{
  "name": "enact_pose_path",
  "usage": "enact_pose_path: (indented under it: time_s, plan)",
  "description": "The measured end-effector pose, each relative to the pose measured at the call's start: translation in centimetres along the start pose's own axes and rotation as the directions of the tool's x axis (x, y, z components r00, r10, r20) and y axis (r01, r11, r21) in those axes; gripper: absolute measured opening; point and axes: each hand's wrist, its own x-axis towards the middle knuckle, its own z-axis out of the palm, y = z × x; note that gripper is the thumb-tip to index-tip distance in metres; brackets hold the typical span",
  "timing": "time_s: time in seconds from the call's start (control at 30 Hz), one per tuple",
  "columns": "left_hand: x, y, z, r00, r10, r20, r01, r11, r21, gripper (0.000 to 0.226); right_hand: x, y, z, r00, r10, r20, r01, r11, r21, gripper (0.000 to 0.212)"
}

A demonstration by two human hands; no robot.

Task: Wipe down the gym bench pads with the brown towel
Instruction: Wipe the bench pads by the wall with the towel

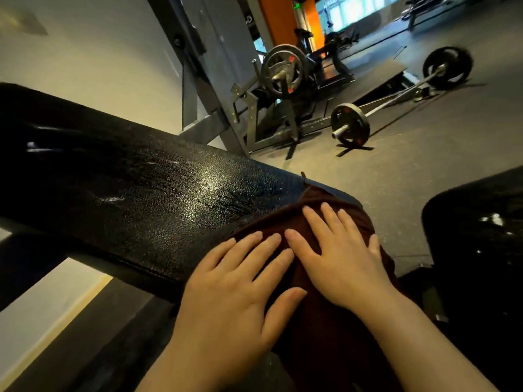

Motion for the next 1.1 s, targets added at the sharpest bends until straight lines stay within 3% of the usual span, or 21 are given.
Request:
enact_pose_path:
  time_s: [0.1,0.23,0.37,0.43,0.5,0.6,0.73,0.93,1.1]
  plan:
    - [1.9,-0.3,-0.3,0.985,-0.049,0.166,0.049,0.999,0.002,0.063,2.5,0.1,-0.3,0.999,0.014,-0.033,-0.015,1.000,-0.013,0.065]
    - [4.8,-0.5,-0.5,0.939,-0.065,0.338,0.071,0.997,-0.007,0.093,6.6,0.1,-1.4,0.999,-0.012,-0.030,0.010,0.999,-0.036,0.062]
    - [5.3,-0.3,-0.5,0.918,-0.065,0.391,0.060,0.998,0.024,0.076,6.6,0.2,-1.2,0.999,0.002,-0.050,-0.003,1.000,-0.030,0.060]
    - [4.6,0.1,-1.1,0.923,-0.067,0.379,0.063,0.998,0.022,0.082,5.4,0.2,-1.0,0.997,0.033,-0.062,-0.034,0.999,-0.012,0.059]
    - [3.0,0.2,-0.9,0.951,-0.054,0.304,0.057,0.998,-0.001,0.089,3.9,0.0,-0.6,0.997,0.048,-0.062,-0.048,0.999,-0.002,0.060]
    - [-0.9,0.3,-0.9,0.995,-0.028,0.091,0.037,0.994,-0.103,0.067,1.4,-0.4,-0.4,0.998,0.052,-0.039,-0.053,0.999,-0.003,0.060]
    - [-4.9,0.0,0.3,0.995,-0.018,-0.101,0.005,0.991,-0.134,0.053,-1.2,-3.1,0.0,1.000,0.014,0.018,-0.013,0.997,-0.077,0.058]
    - [-7.8,-3.6,0.6,0.924,-0.171,-0.343,0.090,0.967,-0.238,0.039,-3.1,-8.4,1.8,0.975,-0.211,0.066,0.218,0.964,-0.153,0.052]
    - [-6.9,-7.1,0.5,0.819,-0.205,-0.536,0.140,0.977,-0.159,0.038,-1.8,-9.1,1.9,0.953,-0.291,0.087,0.300,0.945,-0.127,0.052]
